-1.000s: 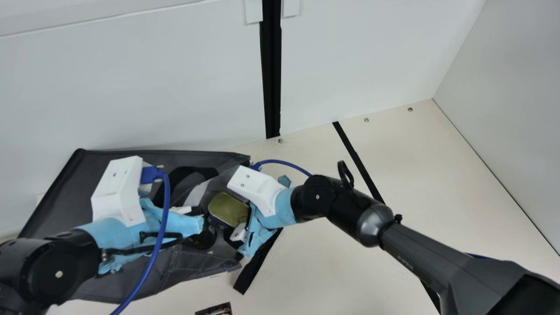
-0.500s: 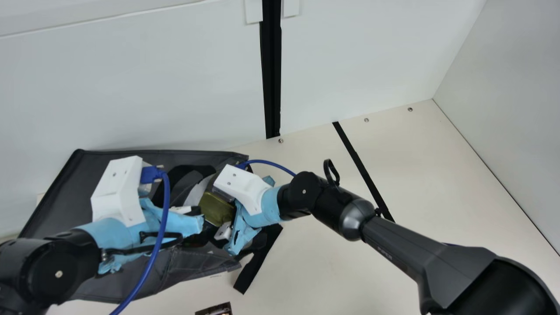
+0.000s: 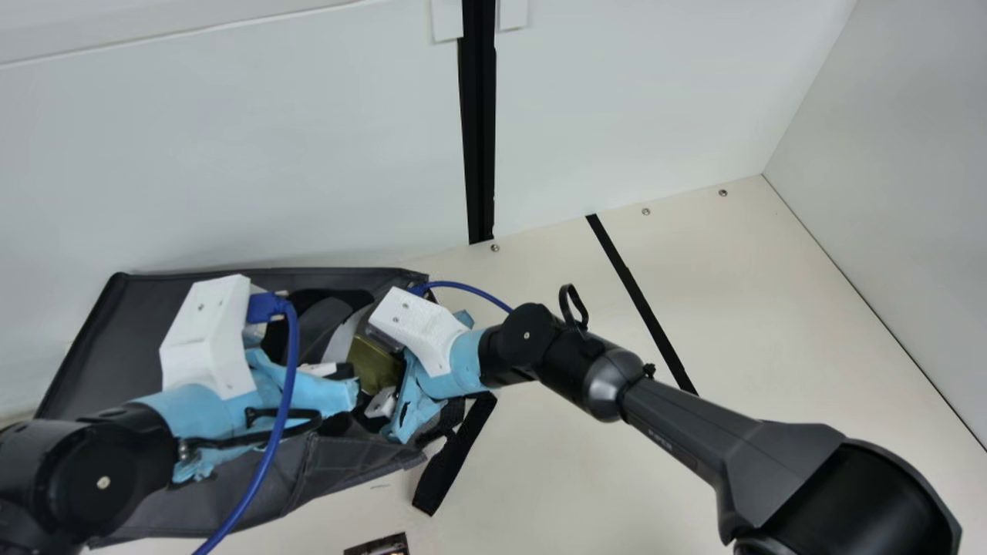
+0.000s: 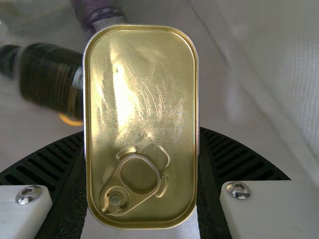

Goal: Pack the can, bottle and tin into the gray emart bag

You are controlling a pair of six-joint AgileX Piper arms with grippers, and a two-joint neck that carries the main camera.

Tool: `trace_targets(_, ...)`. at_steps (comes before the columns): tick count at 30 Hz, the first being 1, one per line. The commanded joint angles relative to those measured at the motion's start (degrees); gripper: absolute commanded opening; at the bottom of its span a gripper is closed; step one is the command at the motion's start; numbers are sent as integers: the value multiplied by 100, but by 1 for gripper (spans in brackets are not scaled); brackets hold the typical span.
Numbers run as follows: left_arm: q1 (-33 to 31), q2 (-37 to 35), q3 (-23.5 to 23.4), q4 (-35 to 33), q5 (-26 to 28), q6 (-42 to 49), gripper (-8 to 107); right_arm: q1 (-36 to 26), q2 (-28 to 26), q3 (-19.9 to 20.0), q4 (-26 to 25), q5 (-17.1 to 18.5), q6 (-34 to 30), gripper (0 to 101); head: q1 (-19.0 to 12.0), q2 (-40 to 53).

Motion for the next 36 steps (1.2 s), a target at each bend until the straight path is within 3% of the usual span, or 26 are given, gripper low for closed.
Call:
trace_targets(1, 0, 0, 0, 0, 0, 0, 10, 4, 9, 11, 75, -12, -44, 20, -130, -14)
trace_targets(22, 0, 0, 0, 0, 0, 0, 10, -11, -70, 87, 523, -194, -381, 90, -130, -14)
trace_targets(36, 0, 0, 0, 0, 0, 0, 10, -185, -338, 274, 541, -146, -457, 91, -130, -14)
